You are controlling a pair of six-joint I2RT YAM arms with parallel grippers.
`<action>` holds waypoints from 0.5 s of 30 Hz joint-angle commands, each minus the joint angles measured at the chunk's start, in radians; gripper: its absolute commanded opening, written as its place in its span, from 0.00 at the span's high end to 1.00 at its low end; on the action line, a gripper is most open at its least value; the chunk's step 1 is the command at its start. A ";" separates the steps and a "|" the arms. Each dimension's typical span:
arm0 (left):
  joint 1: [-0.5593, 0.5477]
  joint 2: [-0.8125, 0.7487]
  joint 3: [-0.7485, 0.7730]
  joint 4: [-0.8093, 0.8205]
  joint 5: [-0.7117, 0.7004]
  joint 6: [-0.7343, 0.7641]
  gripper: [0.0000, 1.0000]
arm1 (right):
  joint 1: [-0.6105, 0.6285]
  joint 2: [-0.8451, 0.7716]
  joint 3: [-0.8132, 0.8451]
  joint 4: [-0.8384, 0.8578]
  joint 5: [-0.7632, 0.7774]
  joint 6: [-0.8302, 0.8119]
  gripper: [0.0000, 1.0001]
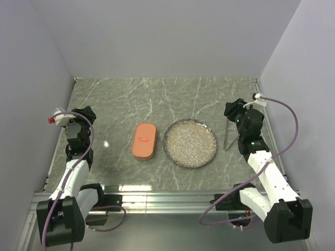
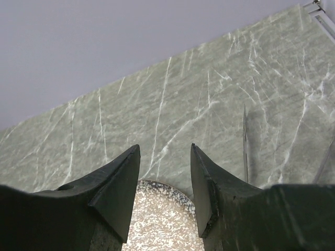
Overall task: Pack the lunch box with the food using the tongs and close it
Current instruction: Put the lid back on the lunch box
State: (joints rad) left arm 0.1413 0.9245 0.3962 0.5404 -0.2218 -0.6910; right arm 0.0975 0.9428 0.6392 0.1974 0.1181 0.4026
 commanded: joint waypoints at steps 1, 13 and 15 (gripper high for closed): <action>-0.002 -0.009 -0.008 0.033 0.010 0.022 0.41 | -0.002 -0.004 0.011 0.028 -0.001 -0.008 0.49; -0.017 0.014 0.000 0.033 0.001 0.038 0.41 | -0.002 0.008 0.005 0.040 -0.003 -0.008 0.49; -0.020 0.016 -0.010 0.050 -0.011 0.041 0.40 | -0.001 0.014 0.014 0.036 0.000 -0.008 0.49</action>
State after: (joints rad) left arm 0.1291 0.9398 0.3893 0.5419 -0.2253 -0.6712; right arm 0.0975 0.9527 0.6392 0.1982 0.1177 0.4026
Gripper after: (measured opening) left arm 0.595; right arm 0.508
